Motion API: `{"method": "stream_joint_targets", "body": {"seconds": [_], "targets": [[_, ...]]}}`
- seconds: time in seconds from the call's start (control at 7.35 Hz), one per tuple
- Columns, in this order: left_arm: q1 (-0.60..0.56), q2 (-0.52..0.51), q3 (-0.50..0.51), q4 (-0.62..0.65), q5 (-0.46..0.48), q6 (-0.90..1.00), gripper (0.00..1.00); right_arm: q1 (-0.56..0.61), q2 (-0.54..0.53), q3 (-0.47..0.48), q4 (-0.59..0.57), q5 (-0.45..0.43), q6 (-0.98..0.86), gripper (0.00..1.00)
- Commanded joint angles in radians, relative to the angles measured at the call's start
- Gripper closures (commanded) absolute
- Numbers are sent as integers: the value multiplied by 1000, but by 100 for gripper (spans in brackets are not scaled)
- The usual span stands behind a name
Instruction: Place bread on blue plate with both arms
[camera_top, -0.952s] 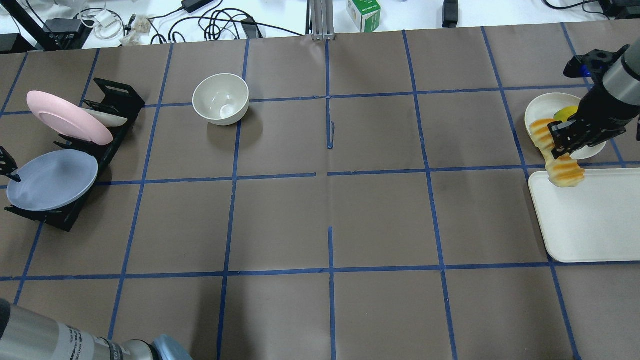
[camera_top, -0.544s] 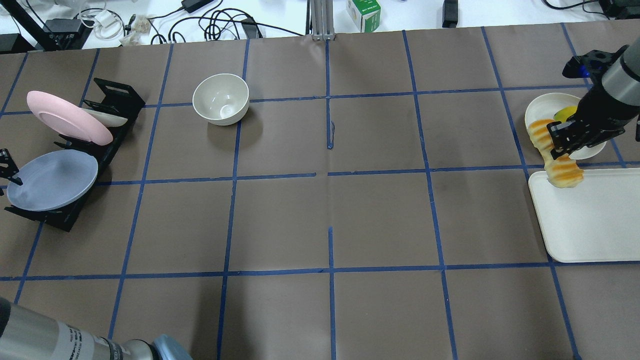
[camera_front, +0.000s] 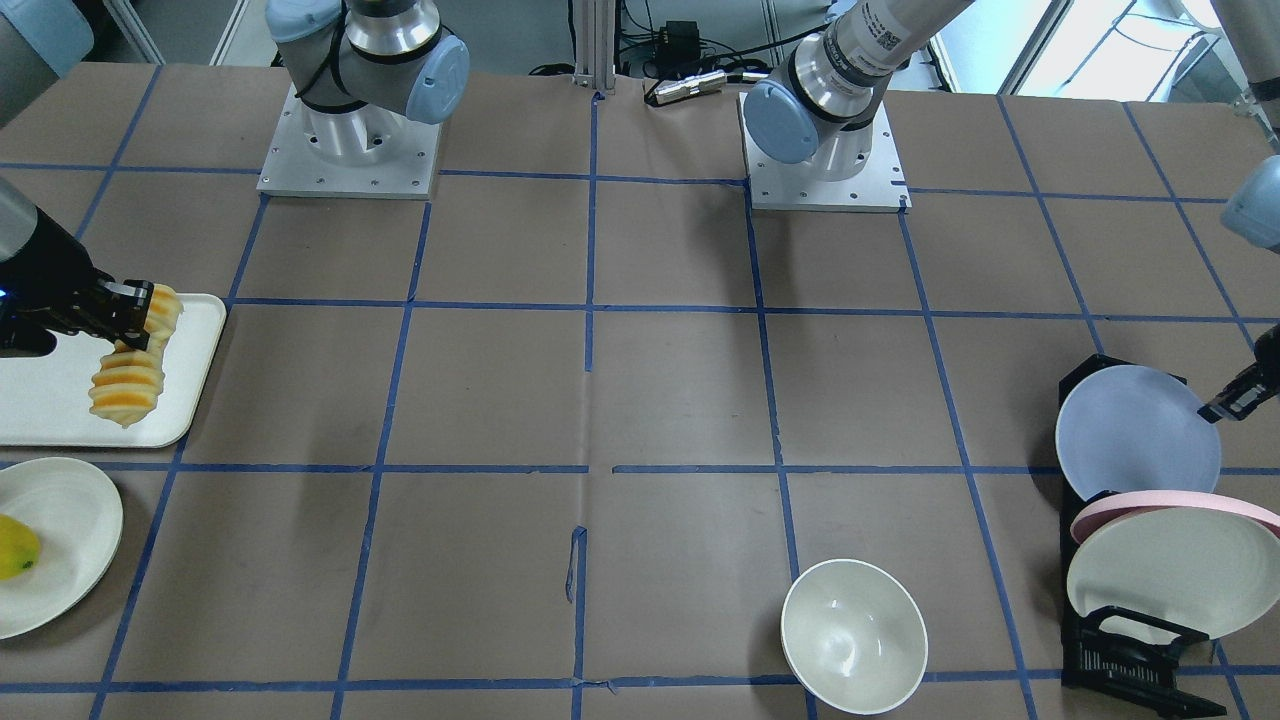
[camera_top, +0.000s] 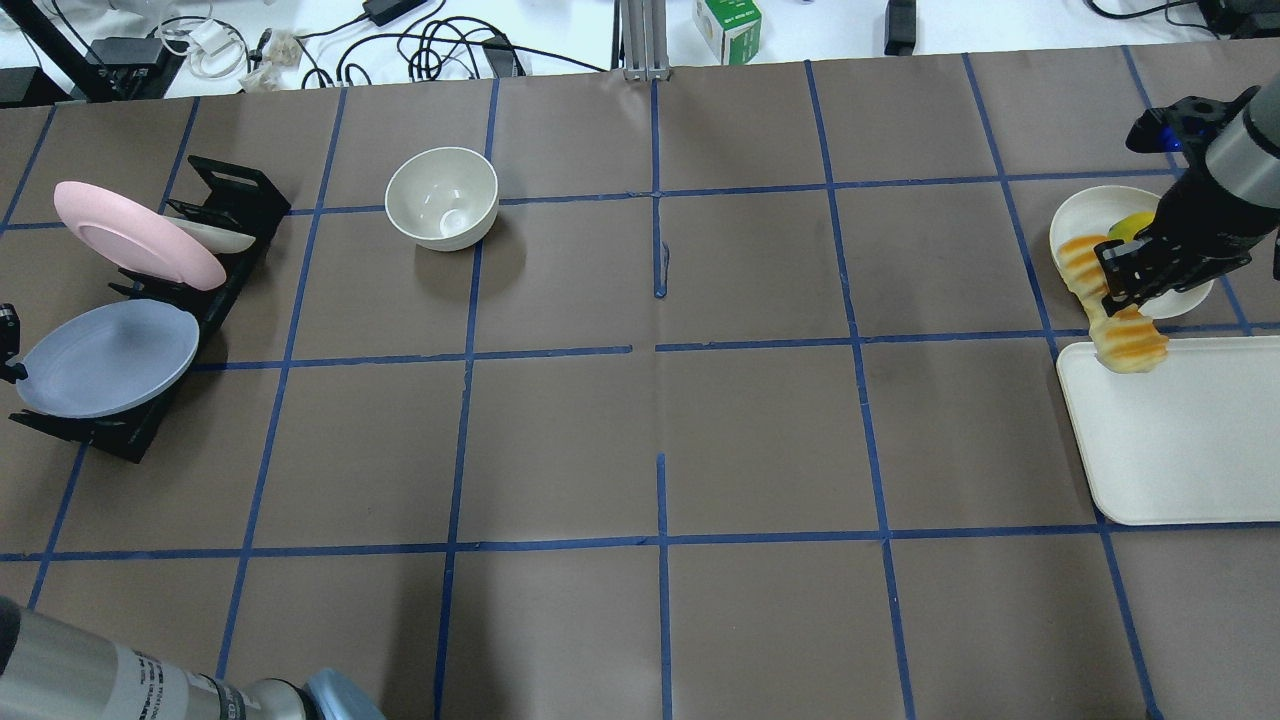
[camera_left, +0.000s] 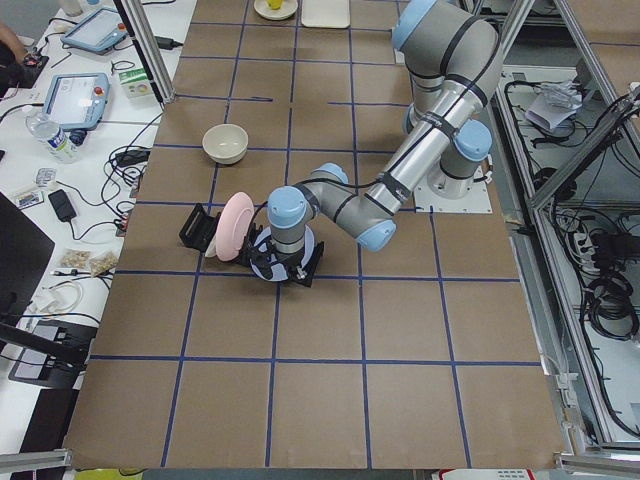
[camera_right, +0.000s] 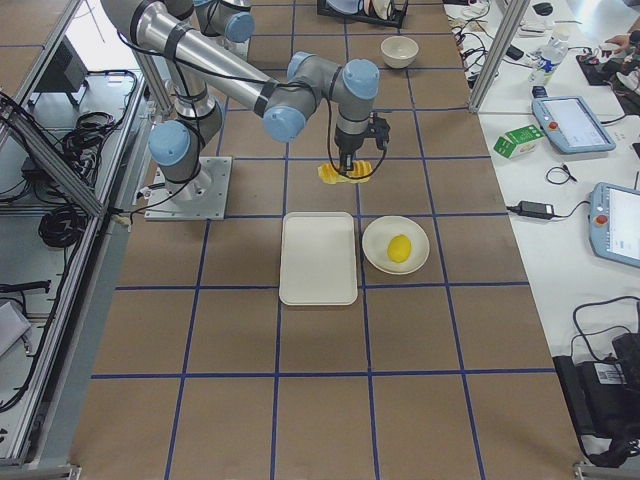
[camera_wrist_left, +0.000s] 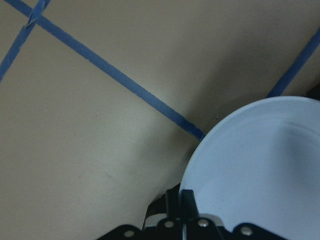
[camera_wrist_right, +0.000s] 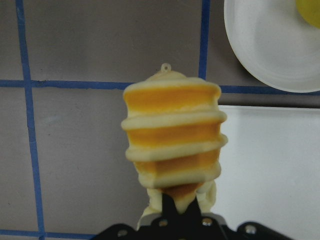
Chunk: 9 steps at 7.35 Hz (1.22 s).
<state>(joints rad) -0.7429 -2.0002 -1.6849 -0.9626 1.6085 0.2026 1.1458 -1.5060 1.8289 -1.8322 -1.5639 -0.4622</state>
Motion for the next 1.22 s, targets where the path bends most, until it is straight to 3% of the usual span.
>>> {"method": "stream_joint_targets", "body": {"seconds": [0.0, 0.27, 0.54, 0.68, 0.95, 1.09], "targets": [[0, 14, 2, -13, -1, 0, 100, 63, -16, -29, 39, 2, 54, 99], [0, -3, 1, -2, -5, 4, 100, 147, -16, -59, 62, -7, 163, 98], [0, -3, 1, 1, -5, 9, 77, 167, -17, -69, 79, -1, 195, 98], [0, -8, -1, -1, -9, 9, 75, 170, -20, -71, 83, 4, 218, 98], [0, -14, -2, -11, -9, 14, 76, 170, -25, -71, 85, 4, 223, 98], [0, -21, -1, -11, -9, 14, 88, 170, -25, -71, 83, 4, 224, 98]]}}
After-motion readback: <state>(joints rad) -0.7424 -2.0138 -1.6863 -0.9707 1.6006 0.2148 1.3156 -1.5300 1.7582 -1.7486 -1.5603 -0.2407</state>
